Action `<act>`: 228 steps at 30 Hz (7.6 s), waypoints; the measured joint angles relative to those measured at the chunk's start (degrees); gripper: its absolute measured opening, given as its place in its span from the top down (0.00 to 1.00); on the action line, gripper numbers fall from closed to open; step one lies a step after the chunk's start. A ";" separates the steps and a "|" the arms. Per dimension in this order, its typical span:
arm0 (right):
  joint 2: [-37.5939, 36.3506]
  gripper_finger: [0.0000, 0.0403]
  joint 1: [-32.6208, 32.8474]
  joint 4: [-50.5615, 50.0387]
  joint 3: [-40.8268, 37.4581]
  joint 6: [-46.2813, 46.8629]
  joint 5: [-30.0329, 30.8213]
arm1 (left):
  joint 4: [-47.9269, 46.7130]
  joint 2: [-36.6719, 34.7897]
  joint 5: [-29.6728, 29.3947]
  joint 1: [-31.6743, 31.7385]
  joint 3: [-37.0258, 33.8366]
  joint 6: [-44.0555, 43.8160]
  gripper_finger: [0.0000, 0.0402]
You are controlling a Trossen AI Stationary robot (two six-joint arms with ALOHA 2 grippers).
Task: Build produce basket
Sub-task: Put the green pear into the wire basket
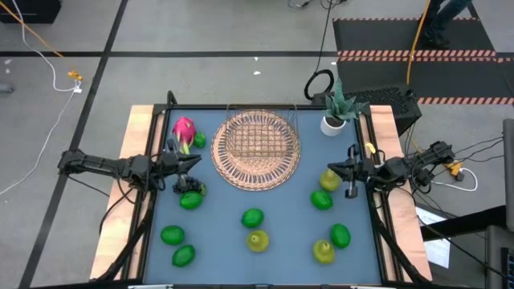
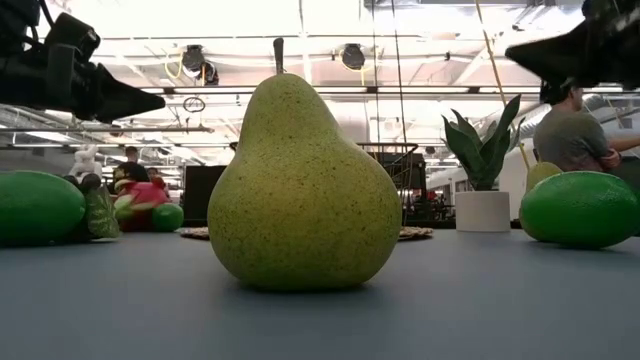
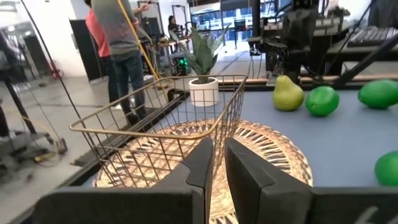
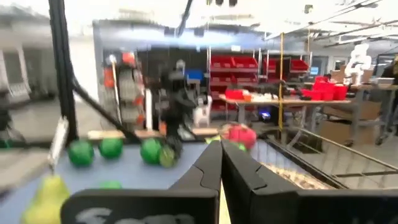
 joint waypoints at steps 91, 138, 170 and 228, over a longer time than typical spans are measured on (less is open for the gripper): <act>57.87 0.40 -26.17 0.29 32.36 18.49 -9.05 | -21.16 47.28 0.15 14.03 41.37 -18.18 0.42; 65.69 0.51 -26.46 -82.57 51.82 57.86 -25.33 | 24.77 47.28 7.64 12.04 16.11 -5.64 0.42; 65.74 0.99 -26.53 -83.84 57.79 54.70 -25.48 | 24.86 47.28 7.64 12.04 16.11 -6.60 0.42; 111.76 0.99 -47.83 -72.98 100.69 8.33 -26.83 | 24.70 47.30 7.86 12.04 16.17 -0.85 0.42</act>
